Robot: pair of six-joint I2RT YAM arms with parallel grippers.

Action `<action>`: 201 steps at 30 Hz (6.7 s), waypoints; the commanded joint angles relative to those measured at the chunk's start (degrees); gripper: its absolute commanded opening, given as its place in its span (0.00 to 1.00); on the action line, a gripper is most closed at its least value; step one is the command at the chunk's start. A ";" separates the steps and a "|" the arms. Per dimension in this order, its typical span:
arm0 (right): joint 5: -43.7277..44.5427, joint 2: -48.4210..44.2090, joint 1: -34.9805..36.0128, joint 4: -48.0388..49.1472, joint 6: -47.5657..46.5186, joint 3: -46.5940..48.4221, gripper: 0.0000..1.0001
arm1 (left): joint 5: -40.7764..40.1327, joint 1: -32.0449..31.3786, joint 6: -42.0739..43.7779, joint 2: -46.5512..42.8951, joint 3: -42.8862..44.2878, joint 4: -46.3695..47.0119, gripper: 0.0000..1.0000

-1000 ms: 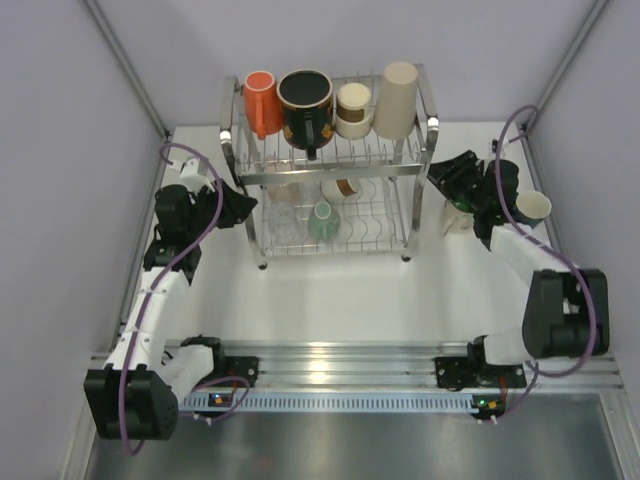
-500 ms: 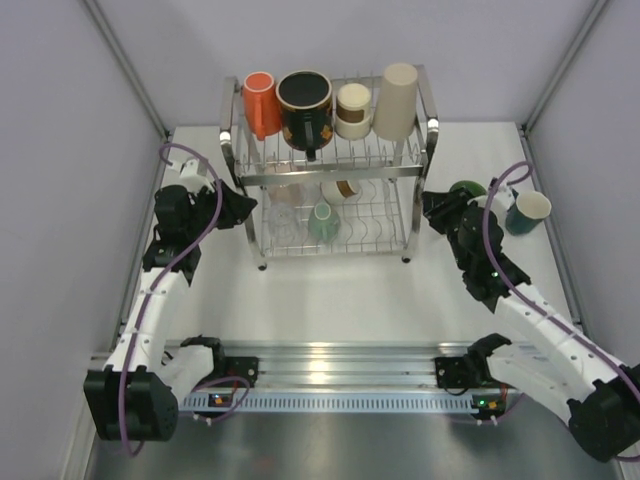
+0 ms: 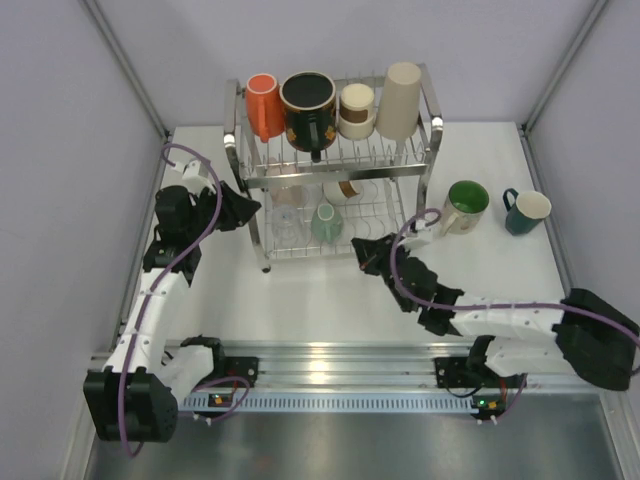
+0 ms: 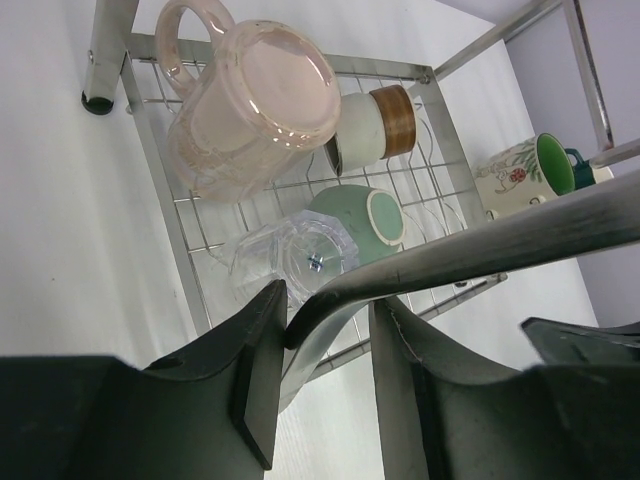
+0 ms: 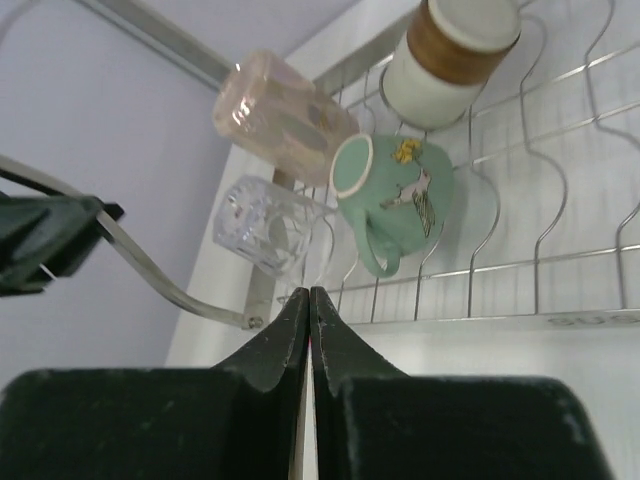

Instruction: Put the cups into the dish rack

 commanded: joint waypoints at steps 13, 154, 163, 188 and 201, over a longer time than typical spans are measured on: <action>10.55 32.40 2.46 45.06 -27.67 13.74 0.00 | 8.23 -1.25 -5.15 -3.73 1.54 6.00 0.00; -3.95 0.51 -18.63 -27.33 -12.12 18.92 0.34 | -6.10 6.75 1.36 12.96 14.90 -6.31 0.00; -11.32 0.57 -27.07 -28.41 -14.04 21.55 0.70 | -6.19 7.10 2.85 12.61 15.34 -8.07 0.00; -16.35 7.37 -35.41 -45.43 -19.96 31.94 0.51 | -6.01 10.35 4.88 11.65 18.24 -15.45 0.00; -15.38 8.83 -48.34 -51.61 -16.85 32.87 0.48 | -3.28 10.71 1.27 8.13 19.83 -15.45 0.78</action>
